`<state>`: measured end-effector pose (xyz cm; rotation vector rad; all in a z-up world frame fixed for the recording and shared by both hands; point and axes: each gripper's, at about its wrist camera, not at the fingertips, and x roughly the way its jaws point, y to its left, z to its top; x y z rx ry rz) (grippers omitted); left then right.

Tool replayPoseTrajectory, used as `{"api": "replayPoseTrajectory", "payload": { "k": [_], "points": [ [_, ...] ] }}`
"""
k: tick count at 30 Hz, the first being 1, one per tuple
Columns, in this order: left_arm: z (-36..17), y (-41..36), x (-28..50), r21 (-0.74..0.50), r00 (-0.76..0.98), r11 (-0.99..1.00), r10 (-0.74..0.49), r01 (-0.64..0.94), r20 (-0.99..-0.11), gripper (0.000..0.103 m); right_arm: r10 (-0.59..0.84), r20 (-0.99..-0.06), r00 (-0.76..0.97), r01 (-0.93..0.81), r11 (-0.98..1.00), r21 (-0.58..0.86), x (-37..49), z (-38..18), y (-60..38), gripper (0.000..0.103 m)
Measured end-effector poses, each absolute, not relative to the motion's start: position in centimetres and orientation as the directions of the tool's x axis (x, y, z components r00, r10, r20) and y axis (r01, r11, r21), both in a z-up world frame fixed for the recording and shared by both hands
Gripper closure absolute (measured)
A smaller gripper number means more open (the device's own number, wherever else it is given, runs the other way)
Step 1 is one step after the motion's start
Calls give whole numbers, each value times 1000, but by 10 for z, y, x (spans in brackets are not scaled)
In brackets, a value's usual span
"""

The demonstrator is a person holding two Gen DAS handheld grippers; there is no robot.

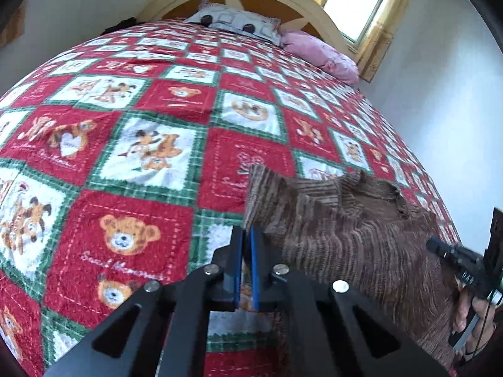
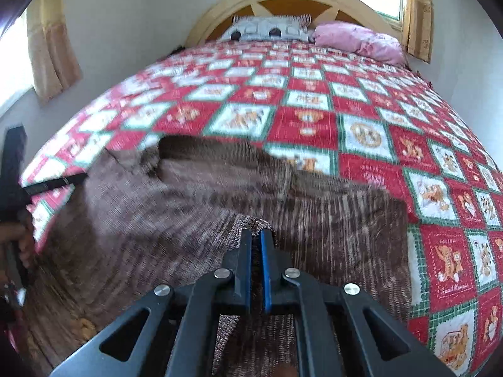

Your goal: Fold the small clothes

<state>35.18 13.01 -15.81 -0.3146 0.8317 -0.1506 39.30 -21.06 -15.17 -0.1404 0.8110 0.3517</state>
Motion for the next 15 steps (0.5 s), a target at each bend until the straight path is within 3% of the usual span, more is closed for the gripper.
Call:
{"api": "replayPoseTrajectory", "payload": {
  "k": [3, 4, 6, 8, 10, 12, 15],
  "points": [
    [-157, 130, 352, -321, 663, 947, -239, -2, -710, 98, 240, -744, 623, -363, 932, -3, 391, -155, -212, 94],
    [-154, 129, 349, -307, 664, 952, -227, -4, -712, 98, 229, -740, 633, -360, 933, -19, 387, -153, -212, 83],
    [-141, 126, 332, -255, 691, 967, -180, -7, -700, 96, 230, -719, 656, -365, 930, -35, 374, -145, -214, 73],
    [-131, 122, 314, -252, 714, 967, -196, 28, -673, 92, 293, -704, 647, -404, 915, 9, 356, -138, -214, 73],
    [-126, 111, 295, -218, 715, 974, -195, 61, -672, 67, 318, -700, 640, -432, 902, 15, 342, -137, -208, 73],
    [-128, 98, 276, -180, 704, 980, -189, 88, -684, 50, 350, -707, 615, -465, 885, 34, 330, -142, -200, 73],
    [-143, 86, 265, -77, 664, 993, -118, 91, -739, 48, 368, -733, 573, -495, 868, 49, 320, -154, -191, 73]
  ]
}}
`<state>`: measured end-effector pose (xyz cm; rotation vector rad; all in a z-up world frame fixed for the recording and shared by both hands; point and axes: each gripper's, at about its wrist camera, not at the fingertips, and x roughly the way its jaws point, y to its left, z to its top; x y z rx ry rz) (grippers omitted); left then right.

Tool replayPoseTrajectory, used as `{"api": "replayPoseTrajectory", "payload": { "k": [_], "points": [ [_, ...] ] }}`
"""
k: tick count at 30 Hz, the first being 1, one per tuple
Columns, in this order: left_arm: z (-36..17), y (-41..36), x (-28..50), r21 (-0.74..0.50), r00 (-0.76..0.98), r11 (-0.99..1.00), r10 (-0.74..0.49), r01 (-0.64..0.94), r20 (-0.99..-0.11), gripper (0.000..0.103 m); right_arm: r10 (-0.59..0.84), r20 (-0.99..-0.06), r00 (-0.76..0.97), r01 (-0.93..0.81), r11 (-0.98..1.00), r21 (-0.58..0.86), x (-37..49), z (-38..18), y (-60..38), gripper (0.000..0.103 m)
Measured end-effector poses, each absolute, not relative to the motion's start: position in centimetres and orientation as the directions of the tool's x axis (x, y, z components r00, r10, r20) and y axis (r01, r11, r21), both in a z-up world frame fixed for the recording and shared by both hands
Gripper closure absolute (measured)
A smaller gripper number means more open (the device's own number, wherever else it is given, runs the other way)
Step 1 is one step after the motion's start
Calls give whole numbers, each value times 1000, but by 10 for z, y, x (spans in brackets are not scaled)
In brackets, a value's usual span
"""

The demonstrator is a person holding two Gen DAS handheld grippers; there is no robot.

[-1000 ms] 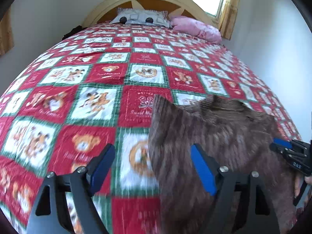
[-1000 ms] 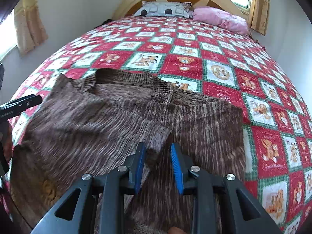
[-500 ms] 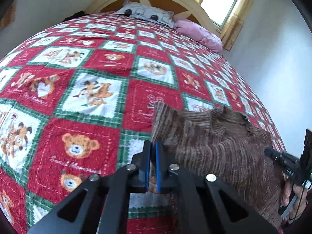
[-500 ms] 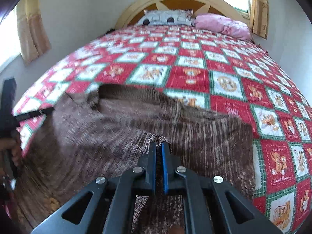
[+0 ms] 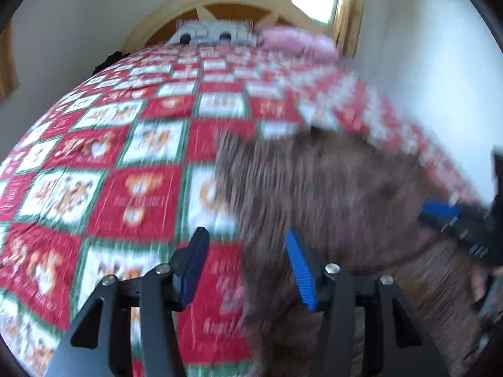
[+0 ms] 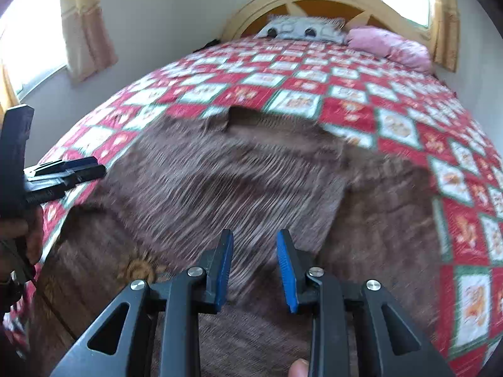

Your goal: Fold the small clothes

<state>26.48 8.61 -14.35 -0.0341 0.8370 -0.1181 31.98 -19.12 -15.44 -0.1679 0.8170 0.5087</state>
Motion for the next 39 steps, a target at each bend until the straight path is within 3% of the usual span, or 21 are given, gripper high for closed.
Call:
{"api": "replayPoseTrajectory", "payload": {
  "k": [2, 7, 12, 20, 23, 39],
  "points": [
    [-159, 89, 263, -58, 626, 995, -93, 75, -774, 48, 333, -749, 573, -482, 876, 21, 318, -164, -190, 73],
    [-149, 105, 255, -136, 649, 990, -119, 24, -751, 45, 331, -707, 625, -453, 891, 17, 302, -151, -201, 73],
    [-151, 104, 248, -113, 652, 994, -89, 6, -753, 38, 265, -754, 601, -429, 903, -25, 306, -167, -201, 71],
    [-146, 91, 232, -93, 663, 996, -81, 18, -744, 37, 243, -729, 640, -418, 906, -65, 282, -160, -205, 63],
    [-143, 87, 223, -63, 673, 998, -61, 21, -737, 31, 248, -727, 640, -421, 905, -61, 269, -159, -211, 63],
    [-148, 89, 173, -83, 646, 996, -92, 44, -758, 31, 249, -722, 645, -401, 915, -43, 225, -156, -237, 61]
  ]
}}
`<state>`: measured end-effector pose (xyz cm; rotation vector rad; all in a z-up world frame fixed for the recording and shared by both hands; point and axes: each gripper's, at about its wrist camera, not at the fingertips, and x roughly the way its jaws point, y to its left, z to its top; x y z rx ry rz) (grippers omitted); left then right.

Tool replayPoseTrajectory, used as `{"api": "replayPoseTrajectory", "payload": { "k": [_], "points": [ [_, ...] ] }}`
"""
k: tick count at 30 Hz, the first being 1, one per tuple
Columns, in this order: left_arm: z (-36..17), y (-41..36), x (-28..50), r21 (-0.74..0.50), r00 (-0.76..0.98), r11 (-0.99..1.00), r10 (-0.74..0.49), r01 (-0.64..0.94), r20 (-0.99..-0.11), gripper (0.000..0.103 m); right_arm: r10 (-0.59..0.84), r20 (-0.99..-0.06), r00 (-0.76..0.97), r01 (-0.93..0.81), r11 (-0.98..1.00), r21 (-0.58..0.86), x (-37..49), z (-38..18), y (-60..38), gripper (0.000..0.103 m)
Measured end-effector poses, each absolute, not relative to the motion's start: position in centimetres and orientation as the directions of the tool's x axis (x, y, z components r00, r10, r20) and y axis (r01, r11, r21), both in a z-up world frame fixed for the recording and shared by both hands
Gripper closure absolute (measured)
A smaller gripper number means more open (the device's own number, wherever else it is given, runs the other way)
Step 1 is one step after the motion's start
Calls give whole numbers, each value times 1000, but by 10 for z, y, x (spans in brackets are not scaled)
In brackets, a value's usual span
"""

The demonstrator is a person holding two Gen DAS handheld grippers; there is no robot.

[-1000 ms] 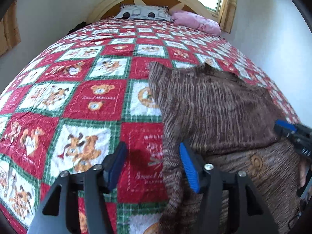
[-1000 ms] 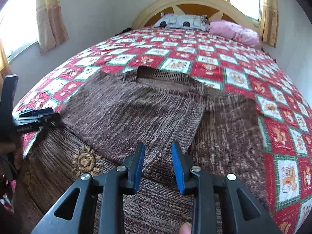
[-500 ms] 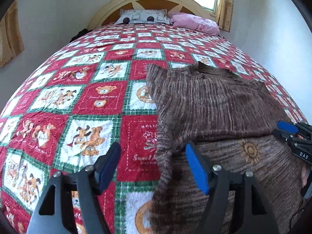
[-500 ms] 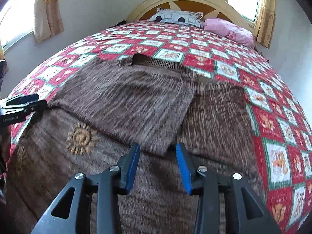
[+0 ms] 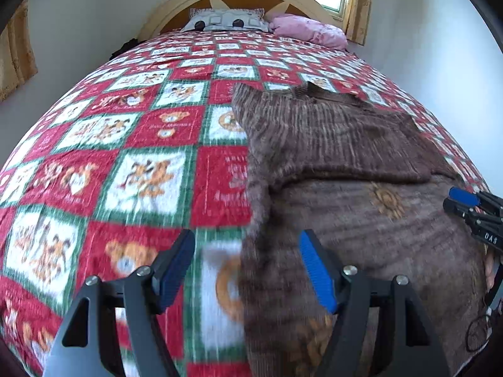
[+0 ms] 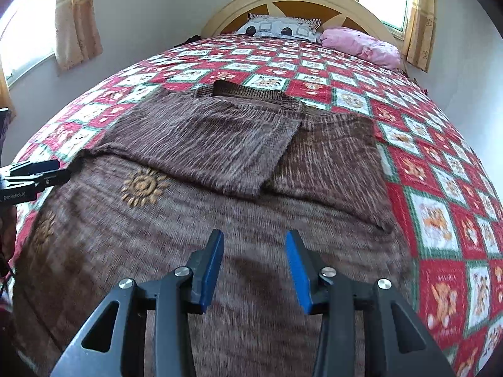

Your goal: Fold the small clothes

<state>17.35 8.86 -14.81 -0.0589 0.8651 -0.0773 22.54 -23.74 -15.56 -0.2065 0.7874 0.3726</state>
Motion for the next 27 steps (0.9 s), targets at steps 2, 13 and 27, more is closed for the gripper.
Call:
{"api": "replayPoseTrajectory", "payload": {
  "k": [2, 13, 27],
  "points": [
    [-149, 88, 161, -78, 642, 996, -93, 51, -761, 31, 242, -724, 646, -395, 918, -46, 214, -154, -244, 60],
    [-158, 78, 70, -62, 614, 991, -122, 117, -780, 31, 229, -747, 625, -332, 943, 12, 134, -166, -299, 46],
    [-165, 46, 14, -100, 577, 972, -207, 211, -790, 26, 138, -782, 608, -225, 974, -3, 44, -179, -362, 46]
  ]
}}
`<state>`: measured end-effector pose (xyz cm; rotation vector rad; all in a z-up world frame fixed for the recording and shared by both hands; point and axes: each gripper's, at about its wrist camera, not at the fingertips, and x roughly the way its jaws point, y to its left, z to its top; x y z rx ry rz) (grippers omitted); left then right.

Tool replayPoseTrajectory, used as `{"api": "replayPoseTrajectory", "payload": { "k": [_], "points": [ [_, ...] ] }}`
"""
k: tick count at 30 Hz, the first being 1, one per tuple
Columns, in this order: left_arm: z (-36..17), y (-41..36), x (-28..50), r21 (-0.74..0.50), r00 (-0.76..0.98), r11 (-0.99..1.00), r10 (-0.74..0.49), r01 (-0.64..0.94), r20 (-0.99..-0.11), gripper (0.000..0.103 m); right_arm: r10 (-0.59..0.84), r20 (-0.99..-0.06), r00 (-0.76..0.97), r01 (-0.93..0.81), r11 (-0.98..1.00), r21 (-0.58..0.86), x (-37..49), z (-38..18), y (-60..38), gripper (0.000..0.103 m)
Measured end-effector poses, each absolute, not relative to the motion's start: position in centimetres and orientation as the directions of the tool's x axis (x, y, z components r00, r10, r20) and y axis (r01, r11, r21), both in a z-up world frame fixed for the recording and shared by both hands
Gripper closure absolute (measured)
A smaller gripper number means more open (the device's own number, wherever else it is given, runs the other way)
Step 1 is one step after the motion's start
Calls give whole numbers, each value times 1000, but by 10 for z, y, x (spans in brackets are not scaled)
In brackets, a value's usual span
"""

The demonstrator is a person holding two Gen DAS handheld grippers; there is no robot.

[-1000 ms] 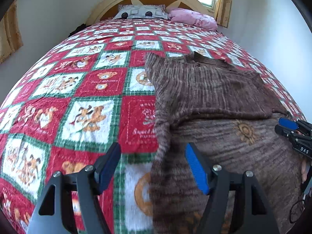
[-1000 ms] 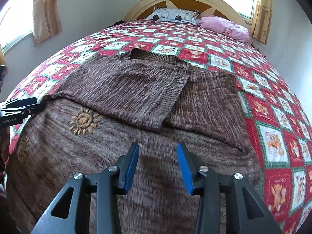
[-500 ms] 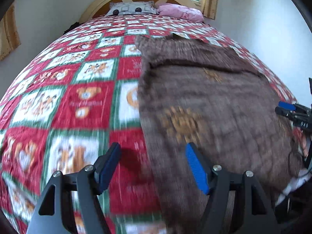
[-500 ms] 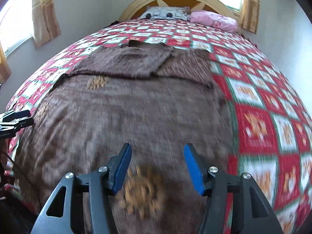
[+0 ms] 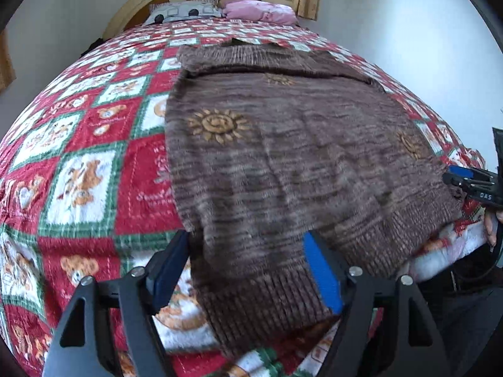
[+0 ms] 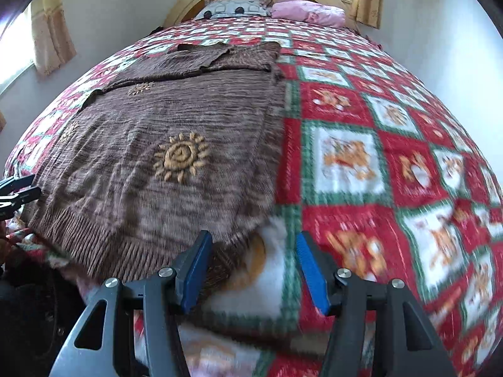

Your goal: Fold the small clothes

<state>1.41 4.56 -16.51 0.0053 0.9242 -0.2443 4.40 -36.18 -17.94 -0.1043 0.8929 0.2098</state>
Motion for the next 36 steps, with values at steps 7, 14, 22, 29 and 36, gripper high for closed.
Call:
{"api": "replayPoseTrajectory", "payload": {
  "k": [7, 14, 22, 29, 36],
  "points": [
    [-169, 50, 9, -152, 546, 966, -243, 207, -801, 27, 172, -790, 589, -237, 971, 34, 24, -178, -363, 56],
    [-169, 40, 2, -103, 535, 966, -219, 239, -816, 37, 216, -792, 571, -285, 957, 55, 10, -178, -350, 82],
    [-163, 31, -3, -84, 538, 950, -242, 302, -807, 86, 282, -765, 579, -295, 947, 126, 9, -179, -353, 98],
    [-158, 36, 0, -55, 559, 955, -216, 291, -801, 93, 334, -731, 594, -287, 938, 195, 10, -174, -362, 98],
    [-147, 40, 6, -4, 588, 958, -179, 286, -789, 93, 381, -700, 604, -287, 923, 256, 19, -167, -367, 98]
  ]
}}
